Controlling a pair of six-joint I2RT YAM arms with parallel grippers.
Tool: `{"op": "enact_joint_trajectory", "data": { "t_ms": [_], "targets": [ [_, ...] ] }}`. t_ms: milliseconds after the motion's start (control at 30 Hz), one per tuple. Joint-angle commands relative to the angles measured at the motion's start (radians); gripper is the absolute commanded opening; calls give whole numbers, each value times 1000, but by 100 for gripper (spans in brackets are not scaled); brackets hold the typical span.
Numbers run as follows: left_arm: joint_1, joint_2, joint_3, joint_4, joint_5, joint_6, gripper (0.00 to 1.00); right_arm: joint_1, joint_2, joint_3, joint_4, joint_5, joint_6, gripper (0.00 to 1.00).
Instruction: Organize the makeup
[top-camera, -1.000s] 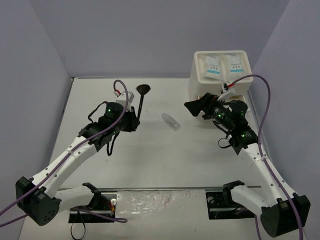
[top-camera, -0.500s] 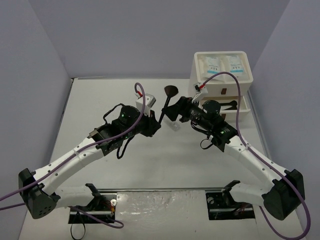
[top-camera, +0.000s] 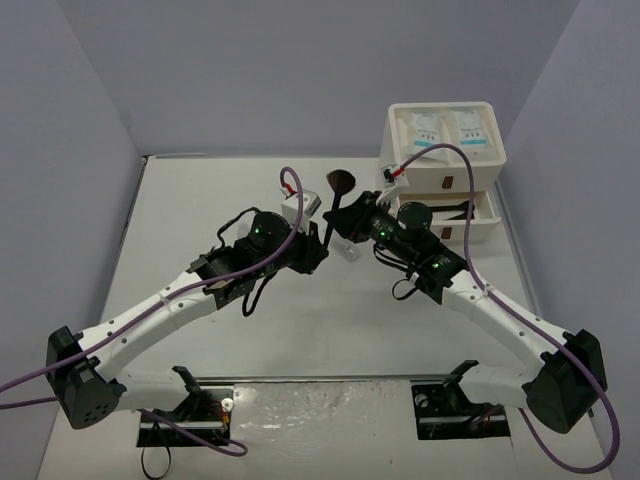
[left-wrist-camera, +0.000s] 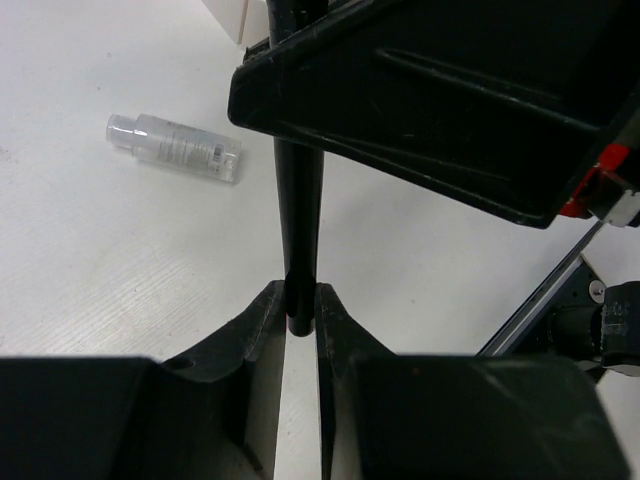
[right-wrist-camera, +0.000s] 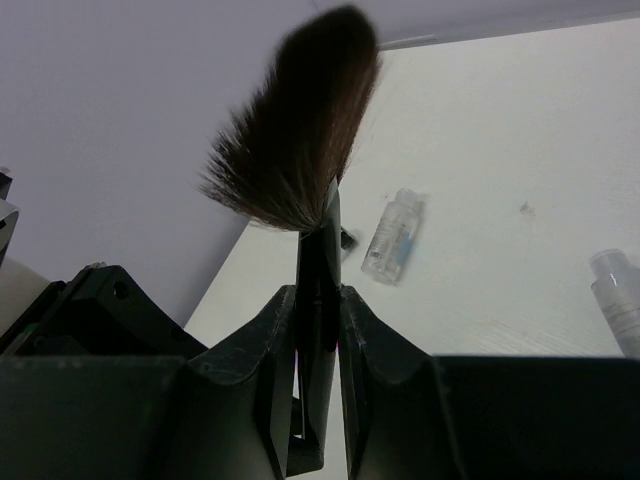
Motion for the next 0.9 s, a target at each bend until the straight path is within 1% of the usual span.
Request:
{"op": "enact_joint_trajectory", "data": {
  "t_ms": [0,67,100,167,233,300,433,500,567,700,767,867],
  "targets": [
    [-11,-9,59,67,-4,4,1,3,-10,10,85,72,-2,0],
    [-11,-10,56,51,-27,1,13,0,-30,-8,75,115,0,0],
    [-11,-12,55,40,-45,-2,23,-3,-43,-19,63,138,2,0],
    [-10,-17,53,12,-95,-7,45,-15,-77,-40,28,200,14,0],
    [-9,-24,54,-22,-165,-14,64,-37,-112,-65,-4,302,37,0],
    [-6,-41,57,-57,-228,-22,83,-102,-163,-106,-56,364,79,0],
    [16,-91,56,-145,-370,-7,97,-270,-231,-160,-127,407,178,0],
    [40,-125,57,-196,-427,5,97,-325,-244,-162,-159,419,196,0],
    [94,-147,62,-257,-443,15,97,-414,-240,-148,-187,415,213,0],
    [237,-204,57,-355,-414,19,97,-562,-175,-110,-200,361,268,0],
    [331,-229,52,-385,-390,29,97,-594,-128,-83,-199,352,290,0],
    [443,-256,44,-422,-346,57,97,-625,-56,-36,-191,356,323,0]
  ]
}}
